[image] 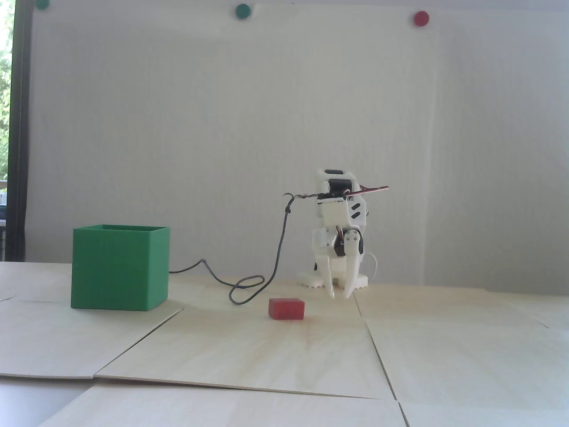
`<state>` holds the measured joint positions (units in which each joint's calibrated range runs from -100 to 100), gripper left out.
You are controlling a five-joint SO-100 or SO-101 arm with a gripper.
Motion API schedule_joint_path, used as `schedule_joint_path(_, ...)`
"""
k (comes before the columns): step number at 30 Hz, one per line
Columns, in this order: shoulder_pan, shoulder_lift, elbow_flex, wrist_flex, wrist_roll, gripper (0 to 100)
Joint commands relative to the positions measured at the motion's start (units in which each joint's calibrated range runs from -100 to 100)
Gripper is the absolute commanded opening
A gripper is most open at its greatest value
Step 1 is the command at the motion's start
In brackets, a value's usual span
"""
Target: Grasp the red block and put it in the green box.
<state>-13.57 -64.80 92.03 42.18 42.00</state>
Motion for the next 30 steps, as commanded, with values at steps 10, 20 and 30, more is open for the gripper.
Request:
schedule_joint_path(10, -0.8, 43.5, -50.4, 2.1, 0.6, 15)
schedule_joint_path(20, -0.5, 62.2, -70.9, 18.0, 4.6, 16)
schedule_joint_path(30, 3.1, 66.9, -82.9, 29.6, 11.2, 15)
